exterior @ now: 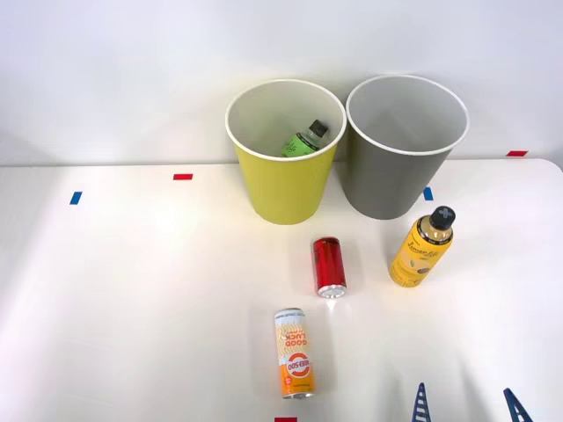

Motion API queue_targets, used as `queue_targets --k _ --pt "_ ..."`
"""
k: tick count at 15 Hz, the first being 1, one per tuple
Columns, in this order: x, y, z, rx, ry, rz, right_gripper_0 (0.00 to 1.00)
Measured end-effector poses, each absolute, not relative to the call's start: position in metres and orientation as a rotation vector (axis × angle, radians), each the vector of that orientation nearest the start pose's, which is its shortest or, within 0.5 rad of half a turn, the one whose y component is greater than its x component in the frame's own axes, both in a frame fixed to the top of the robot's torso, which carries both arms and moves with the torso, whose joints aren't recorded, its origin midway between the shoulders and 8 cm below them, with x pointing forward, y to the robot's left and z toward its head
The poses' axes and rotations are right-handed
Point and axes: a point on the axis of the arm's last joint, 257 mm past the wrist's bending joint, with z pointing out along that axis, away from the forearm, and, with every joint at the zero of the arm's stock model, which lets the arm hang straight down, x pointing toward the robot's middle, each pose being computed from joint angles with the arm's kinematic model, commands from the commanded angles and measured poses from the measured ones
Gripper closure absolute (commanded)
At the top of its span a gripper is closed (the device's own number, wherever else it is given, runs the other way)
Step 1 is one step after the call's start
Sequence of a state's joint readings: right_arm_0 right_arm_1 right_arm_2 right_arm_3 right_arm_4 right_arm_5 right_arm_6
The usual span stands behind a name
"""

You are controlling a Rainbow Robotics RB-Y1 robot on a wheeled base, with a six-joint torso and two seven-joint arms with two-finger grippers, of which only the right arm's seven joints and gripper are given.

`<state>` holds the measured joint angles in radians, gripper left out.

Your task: Put cans in the gray bin, plastic bottles in the light green bin

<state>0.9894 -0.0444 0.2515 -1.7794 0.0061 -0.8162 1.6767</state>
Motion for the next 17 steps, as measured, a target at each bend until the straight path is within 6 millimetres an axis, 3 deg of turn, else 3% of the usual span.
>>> queue_targets --k 17 --pt "0.2238 -0.2321 -0.2784 0.017 1.481 -0.150 0.00"
